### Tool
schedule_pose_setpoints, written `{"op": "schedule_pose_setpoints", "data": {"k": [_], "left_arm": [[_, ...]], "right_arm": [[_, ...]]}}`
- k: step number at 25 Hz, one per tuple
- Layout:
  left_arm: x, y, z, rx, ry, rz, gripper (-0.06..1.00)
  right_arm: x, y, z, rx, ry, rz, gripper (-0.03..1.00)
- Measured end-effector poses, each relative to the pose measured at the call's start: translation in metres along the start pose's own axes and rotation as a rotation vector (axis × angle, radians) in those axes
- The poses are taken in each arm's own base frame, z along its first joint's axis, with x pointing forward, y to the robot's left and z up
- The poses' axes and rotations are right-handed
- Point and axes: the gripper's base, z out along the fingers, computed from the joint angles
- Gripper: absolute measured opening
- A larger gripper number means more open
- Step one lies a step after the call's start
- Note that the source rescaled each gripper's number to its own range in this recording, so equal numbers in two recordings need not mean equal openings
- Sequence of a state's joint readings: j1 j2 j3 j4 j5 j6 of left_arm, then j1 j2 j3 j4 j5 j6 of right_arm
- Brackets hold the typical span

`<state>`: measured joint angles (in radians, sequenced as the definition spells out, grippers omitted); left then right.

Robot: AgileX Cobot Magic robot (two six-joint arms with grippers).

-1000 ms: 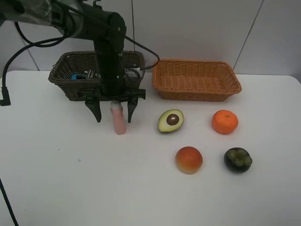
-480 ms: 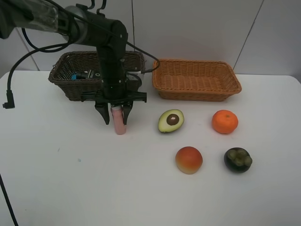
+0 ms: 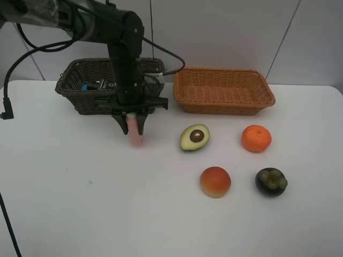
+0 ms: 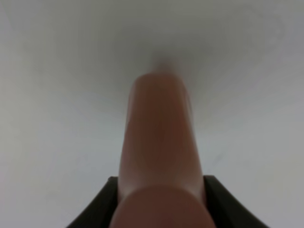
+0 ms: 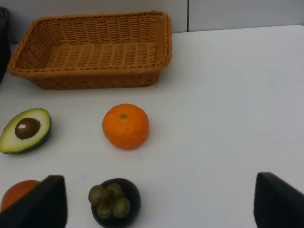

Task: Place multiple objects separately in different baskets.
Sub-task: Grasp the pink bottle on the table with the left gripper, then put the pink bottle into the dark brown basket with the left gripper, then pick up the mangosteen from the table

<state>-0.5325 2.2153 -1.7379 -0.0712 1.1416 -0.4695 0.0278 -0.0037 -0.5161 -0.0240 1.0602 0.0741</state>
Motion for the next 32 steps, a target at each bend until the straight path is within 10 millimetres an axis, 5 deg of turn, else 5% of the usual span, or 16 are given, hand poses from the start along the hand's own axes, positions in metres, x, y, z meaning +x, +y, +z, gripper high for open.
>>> {"op": "schedule_pose_setpoints", "data": {"k": [5,11,16,21,23,28,32], "left_arm": [[-0.029,-0.002,-0.078,0.117,-0.227,0.021,0.27],[-0.069,0.049,-0.123,0.167,-0.425,-0.086,0.27],[-0.089,0.085,-0.114,0.147,-0.476,-0.133,0.27],[-0.101,0.086,-0.076,0.120,-0.422,-0.097,0.27],[-0.103,0.087,-0.062,0.112,-0.397,-0.097,0.36],[-0.105,0.087,-0.050,0.096,-0.373,-0.060,0.81],[-0.105,0.087,-0.049,0.093,-0.369,-0.049,0.87]], "right_arm": [[0.000,0.000,0.000,0.000,0.000,0.000,0.99],[0.000,0.000,0.000,0.000,0.000,0.000,0.99],[0.000,0.000,0.000,0.000,0.000,0.000,0.99],[0.000,0.000,0.000,0.000,0.000,0.000,0.99],[0.000,0.000,0.000,0.000,0.000,0.000,0.99],[0.000,0.000,0.000,0.000,0.000,0.000,0.99],[0.000,0.000,0.000,0.000,0.000,0.000,0.99]]}}
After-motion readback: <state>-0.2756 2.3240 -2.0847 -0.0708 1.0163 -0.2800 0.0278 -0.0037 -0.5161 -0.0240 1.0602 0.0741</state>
